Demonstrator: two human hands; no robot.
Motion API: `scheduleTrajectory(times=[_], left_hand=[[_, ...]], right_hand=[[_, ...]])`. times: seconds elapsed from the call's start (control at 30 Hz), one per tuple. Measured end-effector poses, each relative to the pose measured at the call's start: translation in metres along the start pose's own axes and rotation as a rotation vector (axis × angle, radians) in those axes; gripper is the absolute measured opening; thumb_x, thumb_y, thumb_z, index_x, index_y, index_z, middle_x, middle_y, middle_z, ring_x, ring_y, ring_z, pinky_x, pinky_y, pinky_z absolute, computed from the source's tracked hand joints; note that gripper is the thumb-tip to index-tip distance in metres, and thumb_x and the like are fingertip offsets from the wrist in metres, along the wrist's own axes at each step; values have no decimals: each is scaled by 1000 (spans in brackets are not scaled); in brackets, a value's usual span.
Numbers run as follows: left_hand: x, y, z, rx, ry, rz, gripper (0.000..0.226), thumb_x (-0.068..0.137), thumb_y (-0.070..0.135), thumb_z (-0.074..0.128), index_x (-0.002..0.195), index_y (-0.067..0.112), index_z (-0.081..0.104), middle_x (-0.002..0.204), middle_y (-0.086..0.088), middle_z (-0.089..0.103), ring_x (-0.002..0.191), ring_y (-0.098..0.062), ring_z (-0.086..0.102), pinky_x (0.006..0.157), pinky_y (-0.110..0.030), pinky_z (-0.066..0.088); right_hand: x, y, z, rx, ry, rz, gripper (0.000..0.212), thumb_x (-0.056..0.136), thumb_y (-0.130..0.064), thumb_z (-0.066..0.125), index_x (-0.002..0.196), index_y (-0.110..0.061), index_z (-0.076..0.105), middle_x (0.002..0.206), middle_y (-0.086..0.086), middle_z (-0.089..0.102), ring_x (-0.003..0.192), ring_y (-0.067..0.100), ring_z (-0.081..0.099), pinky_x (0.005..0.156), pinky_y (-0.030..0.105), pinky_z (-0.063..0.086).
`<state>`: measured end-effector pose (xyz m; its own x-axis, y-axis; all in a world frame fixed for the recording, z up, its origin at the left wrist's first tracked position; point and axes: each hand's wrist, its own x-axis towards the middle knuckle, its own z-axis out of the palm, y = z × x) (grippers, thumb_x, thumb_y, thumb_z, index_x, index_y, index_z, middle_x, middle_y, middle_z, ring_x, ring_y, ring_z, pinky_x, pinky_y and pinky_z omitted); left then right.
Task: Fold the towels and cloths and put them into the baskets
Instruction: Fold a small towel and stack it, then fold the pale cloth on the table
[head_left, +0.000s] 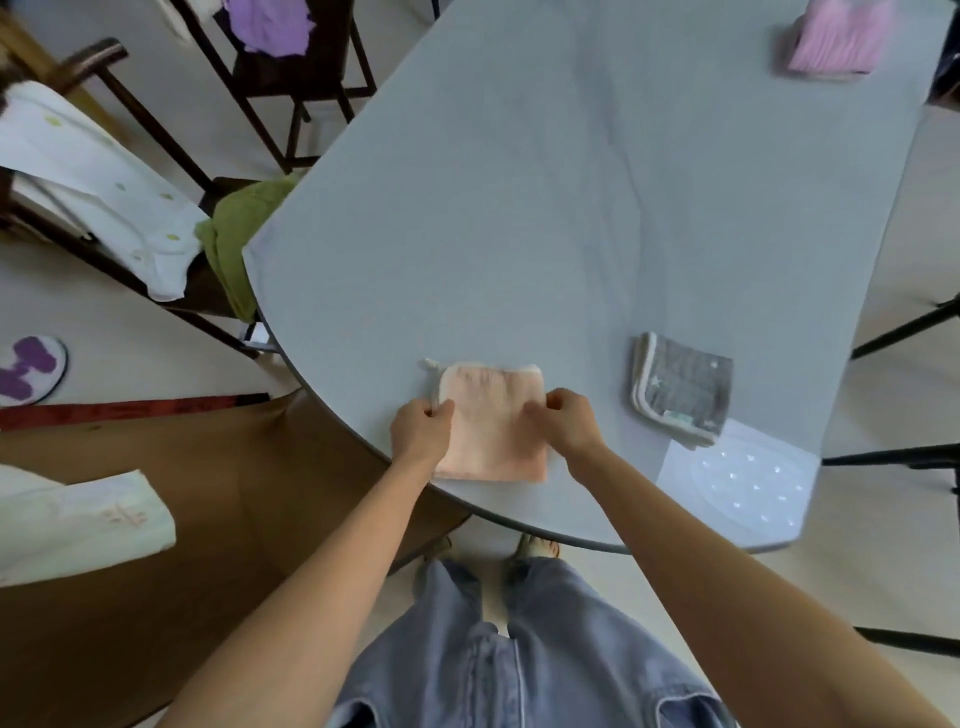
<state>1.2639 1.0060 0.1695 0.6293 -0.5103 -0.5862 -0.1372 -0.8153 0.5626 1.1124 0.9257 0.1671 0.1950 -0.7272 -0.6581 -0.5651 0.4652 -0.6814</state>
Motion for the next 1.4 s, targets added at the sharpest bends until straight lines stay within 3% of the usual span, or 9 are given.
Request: scheduleTrajectory(times=[0.13, 0.27, 0.5, 0.7, 0.83, 1.0, 1.07, 1.17, 1.4], left_hand=[[-17, 39, 19, 47, 9, 300, 24, 99, 26, 50, 79, 14, 44, 70, 6, 46, 64, -11, 44, 49, -20, 27], [-24, 92, 69, 61, -115, 456, 21, 96, 21, 55, 106, 3, 60, 102, -10, 66, 93, -25, 60, 71, -28, 38], [-28, 148, 146, 109, -217, 437, 25, 96, 15, 52, 114, 1, 60, 118, -16, 64, 109, -31, 58, 83, -32, 41], [-13, 142, 164, 281, -329, 384, 46, 90, 15, 59, 132, 3, 44, 133, -16, 52, 122, -32, 49, 99, -36, 39], [-9, 132, 135, 278, -326, 421, 44, 94, 24, 57, 134, 8, 47, 129, -11, 57, 119, -28, 54, 99, -36, 43], [-3, 103, 50, 404, -195, 456, 26, 96, 28, 50, 119, 19, 60, 121, 0, 64, 110, -23, 59, 94, -35, 47], [-5, 85, 12, 442, -132, 443, 27, 97, 28, 46, 120, 20, 59, 121, 2, 63, 110, -22, 59, 93, -35, 47], [-12, 41, -55, 466, -4, 398, 29, 99, 27, 43, 122, 20, 58, 121, 1, 63, 107, -22, 60, 91, -37, 49], [-49, -101, -224, 415, 399, 305, 20, 97, 20, 49, 110, 18, 64, 111, -1, 60, 101, -22, 59, 85, -39, 52]], right_hand=[[-5, 4, -42, 77, 224, -176, 18, 89, -21, 52, 88, -3, 54, 75, 0, 52, 68, 14, 47, 61, 27, 39], [-4, 16, -103, 89, 496, -188, 16, 92, -21, 49, 90, -6, 54, 79, 0, 57, 72, 15, 52, 59, 27, 38], [11, 45, -165, 57, 613, -67, 18, 96, -26, 47, 97, -9, 52, 87, 1, 58, 84, 24, 56, 70, 31, 40], [25, 60, -177, -109, 566, 64, 41, 93, -23, 50, 131, -10, 39, 106, 3, 55, 97, 26, 57, 78, 36, 44], [22, 50, -170, -331, 737, -149, 29, 93, -15, 48, 121, -11, 46, 123, 7, 49, 111, 28, 48, 80, 41, 44], [3, -10, -131, -774, 689, -490, 18, 93, -32, 41, 107, -29, 53, 97, -5, 62, 85, 25, 62, 73, 34, 40], [-4, -34, -100, -722, 521, -535, 15, 96, -29, 42, 106, -28, 53, 94, -6, 60, 84, 21, 61, 68, 26, 31], [-11, -61, -23, -510, 211, -620, 16, 94, -11, 49, 108, -11, 58, 103, 8, 65, 88, 26, 61, 69, 28, 38], [-70, -100, 156, -716, -141, -853, 18, 97, -16, 45, 108, -12, 59, 104, 7, 66, 88, 24, 62, 75, 28, 46]])
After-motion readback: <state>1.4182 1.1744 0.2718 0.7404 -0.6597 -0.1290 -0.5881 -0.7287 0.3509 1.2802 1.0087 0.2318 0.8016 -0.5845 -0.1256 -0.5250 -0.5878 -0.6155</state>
